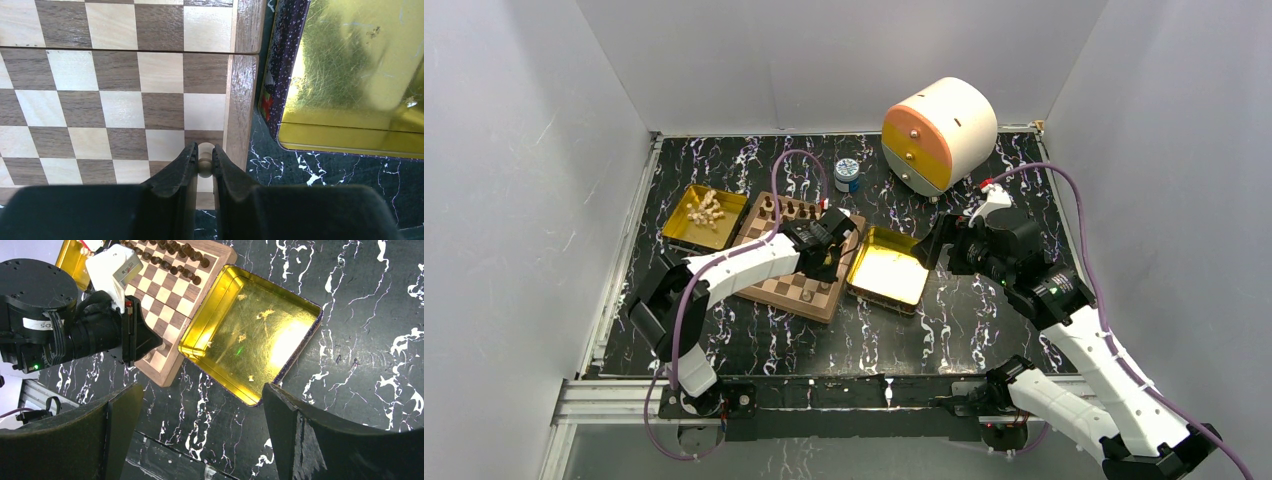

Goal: Set up the chess pieces on the board
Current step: Place the chess piece on the chessboard.

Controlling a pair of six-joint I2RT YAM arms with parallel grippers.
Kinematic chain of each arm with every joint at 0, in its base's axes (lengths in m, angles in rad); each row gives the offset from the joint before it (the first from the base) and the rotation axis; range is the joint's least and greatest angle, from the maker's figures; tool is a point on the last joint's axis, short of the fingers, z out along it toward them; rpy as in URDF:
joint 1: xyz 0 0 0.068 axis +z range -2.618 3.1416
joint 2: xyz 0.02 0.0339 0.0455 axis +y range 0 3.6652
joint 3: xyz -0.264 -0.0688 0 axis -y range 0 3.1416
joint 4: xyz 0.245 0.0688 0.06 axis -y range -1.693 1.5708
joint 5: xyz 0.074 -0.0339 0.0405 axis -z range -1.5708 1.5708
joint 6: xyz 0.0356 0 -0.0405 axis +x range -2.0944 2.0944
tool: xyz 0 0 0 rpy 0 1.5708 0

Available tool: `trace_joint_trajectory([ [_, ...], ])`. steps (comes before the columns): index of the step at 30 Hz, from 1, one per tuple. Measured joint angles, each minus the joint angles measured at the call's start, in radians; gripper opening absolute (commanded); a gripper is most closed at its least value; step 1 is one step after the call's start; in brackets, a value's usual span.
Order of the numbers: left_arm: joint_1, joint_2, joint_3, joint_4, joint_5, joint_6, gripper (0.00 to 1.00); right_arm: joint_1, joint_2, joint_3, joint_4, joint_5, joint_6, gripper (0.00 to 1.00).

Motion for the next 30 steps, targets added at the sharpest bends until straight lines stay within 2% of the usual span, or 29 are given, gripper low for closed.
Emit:
trace_joint_trajectory([
  [18, 0.0, 0.028, -0.011, 0.01, 0.002, 0.002, 0.15, 0.0, 0.004, 0.0, 0.0, 0.0, 0.0, 0.99],
  [30, 0.0, 0.057, -0.011, 0.003, 0.005, 0.011, 0.3, 0.0, 0.004, 0.0, 0.0, 0.003, 0.002, 0.99],
])
